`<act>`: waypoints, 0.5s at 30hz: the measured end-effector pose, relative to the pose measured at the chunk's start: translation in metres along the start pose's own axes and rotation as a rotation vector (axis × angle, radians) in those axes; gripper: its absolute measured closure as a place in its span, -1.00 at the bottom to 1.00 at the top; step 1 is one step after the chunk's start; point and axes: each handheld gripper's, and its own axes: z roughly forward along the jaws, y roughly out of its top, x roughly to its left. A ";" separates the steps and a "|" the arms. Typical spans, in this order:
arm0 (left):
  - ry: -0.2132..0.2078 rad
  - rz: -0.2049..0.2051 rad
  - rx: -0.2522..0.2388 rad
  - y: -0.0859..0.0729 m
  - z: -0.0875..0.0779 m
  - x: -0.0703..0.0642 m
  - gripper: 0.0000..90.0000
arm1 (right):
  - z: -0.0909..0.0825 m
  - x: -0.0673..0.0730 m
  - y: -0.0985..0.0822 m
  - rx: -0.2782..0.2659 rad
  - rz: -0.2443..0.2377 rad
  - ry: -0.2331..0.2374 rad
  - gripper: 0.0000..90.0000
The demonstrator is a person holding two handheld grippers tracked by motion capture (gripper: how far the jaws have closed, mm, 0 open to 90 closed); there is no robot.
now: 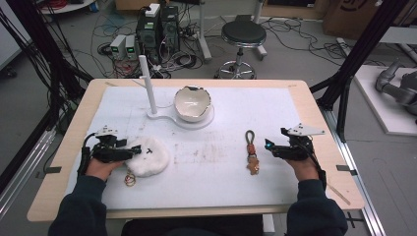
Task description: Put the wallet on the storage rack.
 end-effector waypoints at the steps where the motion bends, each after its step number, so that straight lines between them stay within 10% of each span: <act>1: -0.019 -0.007 0.011 -0.001 0.001 0.001 -0.24 | 0.001 0.000 0.000 0.001 -0.004 0.003 -0.53; 3: -0.055 -0.011 0.024 -0.001 0.001 0.001 -0.19 | 0.001 0.000 0.000 0.004 -0.004 0.003 -0.53; 7: -0.089 0.015 0.007 0.002 -0.004 -0.002 0.57 | 0.005 0.004 0.001 0.011 -0.013 0.016 -0.53; 15: -0.170 0.044 -0.191 0.015 -0.018 -0.015 0.61 | 0.009 0.011 0.005 0.015 -0.020 0.045 -0.53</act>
